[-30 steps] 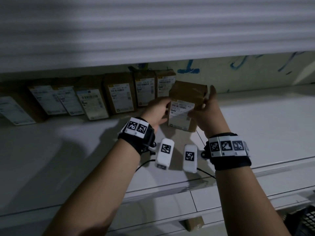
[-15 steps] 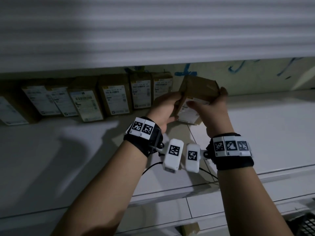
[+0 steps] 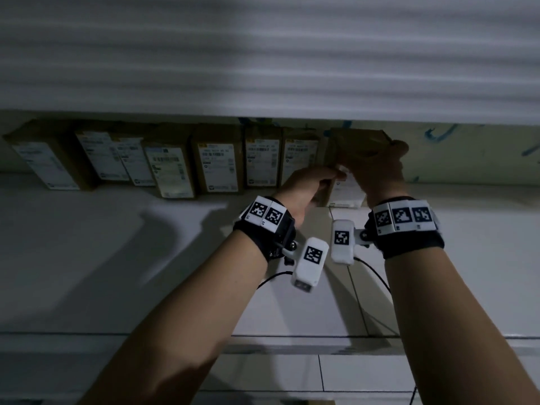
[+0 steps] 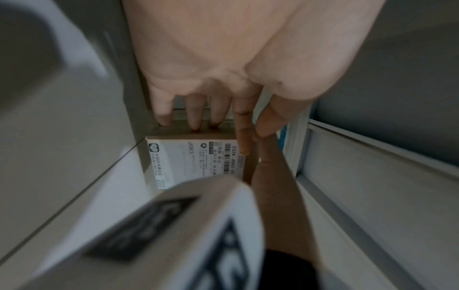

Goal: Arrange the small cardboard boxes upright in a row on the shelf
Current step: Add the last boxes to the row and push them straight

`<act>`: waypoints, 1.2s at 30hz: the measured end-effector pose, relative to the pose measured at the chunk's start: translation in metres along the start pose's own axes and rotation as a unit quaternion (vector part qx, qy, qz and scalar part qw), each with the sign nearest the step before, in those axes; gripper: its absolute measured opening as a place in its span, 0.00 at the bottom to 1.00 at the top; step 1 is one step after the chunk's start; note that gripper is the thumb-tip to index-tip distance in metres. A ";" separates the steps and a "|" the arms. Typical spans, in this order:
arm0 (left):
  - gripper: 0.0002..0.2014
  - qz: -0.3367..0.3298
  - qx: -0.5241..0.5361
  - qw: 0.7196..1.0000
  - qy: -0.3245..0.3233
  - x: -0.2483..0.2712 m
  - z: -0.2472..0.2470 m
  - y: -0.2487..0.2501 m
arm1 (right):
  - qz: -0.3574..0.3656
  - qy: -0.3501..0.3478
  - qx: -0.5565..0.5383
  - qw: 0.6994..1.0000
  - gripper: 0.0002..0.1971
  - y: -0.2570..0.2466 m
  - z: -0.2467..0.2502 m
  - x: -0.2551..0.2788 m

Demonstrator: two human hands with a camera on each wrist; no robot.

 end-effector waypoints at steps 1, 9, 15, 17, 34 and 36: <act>0.18 0.004 0.003 1.000 -0.010 -0.002 0.001 0.000 | -0.005 -0.003 0.019 1.000 0.58 0.002 -0.002 -0.007; 0.05 -0.170 -0.151 0.952 0.203 -0.003 0.104 0.061 | 0.011 -0.034 0.016 0.999 0.58 0.009 -0.024 -0.033; 0.27 -0.234 -0.454 0.766 0.391 -0.005 0.197 0.092 | -0.027 -0.054 0.055 0.997 0.63 0.010 -0.039 -0.033; 0.32 -0.163 -0.522 0.704 0.453 -0.014 0.235 0.091 | -0.025 -0.069 0.075 0.994 0.63 0.008 -0.043 -0.036; 0.17 -0.226 -0.558 0.689 0.403 -0.023 0.263 0.071 | 0.028 -0.077 0.025 0.996 0.60 0.012 -0.050 -0.035; 0.17 -0.222 -0.562 0.689 0.400 -0.022 0.261 0.071 | 0.027 -0.072 0.027 0.997 0.61 0.014 -0.050 -0.038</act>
Point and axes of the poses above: each hand's wrist, its own x-axis away from the middle knuckle, its own z-axis out of the back of the hand, y = z × x, the point moved 7 cm from there along -x, towards the middle knuckle, and after that the axes turned 7 degrees about y, right-handed, at the moved point
